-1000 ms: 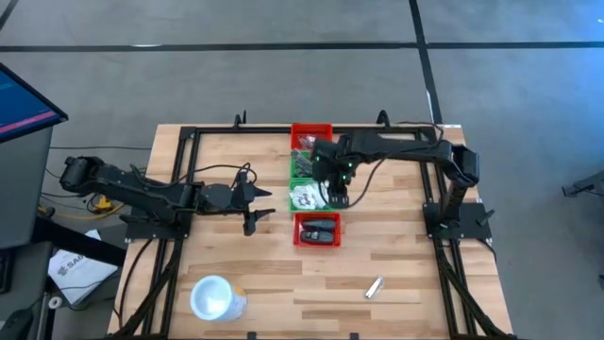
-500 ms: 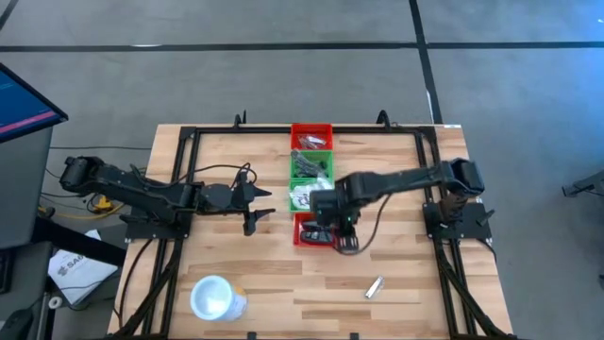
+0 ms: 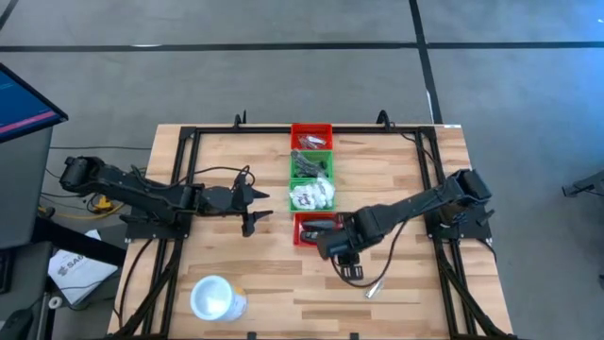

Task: Pick & Place Travel size toiletries
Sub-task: Put the silver nail cutter into the top red bin

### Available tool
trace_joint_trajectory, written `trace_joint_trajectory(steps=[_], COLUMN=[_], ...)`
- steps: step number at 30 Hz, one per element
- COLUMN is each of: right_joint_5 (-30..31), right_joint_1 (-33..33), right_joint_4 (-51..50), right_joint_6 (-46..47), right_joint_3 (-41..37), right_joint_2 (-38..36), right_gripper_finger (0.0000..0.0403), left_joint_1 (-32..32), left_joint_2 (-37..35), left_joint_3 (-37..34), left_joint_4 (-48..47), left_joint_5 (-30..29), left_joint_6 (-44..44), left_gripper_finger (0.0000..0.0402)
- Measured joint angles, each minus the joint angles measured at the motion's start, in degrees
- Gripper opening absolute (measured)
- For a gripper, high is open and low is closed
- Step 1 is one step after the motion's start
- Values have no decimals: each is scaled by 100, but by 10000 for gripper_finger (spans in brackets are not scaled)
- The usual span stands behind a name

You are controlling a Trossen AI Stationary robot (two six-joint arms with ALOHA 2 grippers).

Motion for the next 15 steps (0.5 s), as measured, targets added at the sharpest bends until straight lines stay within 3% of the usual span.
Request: trace_joint_trajectory(steps=[7,15], right_joint_5=[297,436], right_joint_1=[500,1049], right_joint_4=[237,1353], right_joint_6=[674,1697], right_joint_3=[-651,-1929], right_joint_2=[-68,-796], right_gripper_finger=[122,123], left_joint_1=[-33,-42], left_joint_2=[-20,-20], left_joint_3=[0,0], left_joint_4=[116,196], left_joint_5=[20,20], left_joint_6=[-38,-13], left_gripper_finger=[237,237])
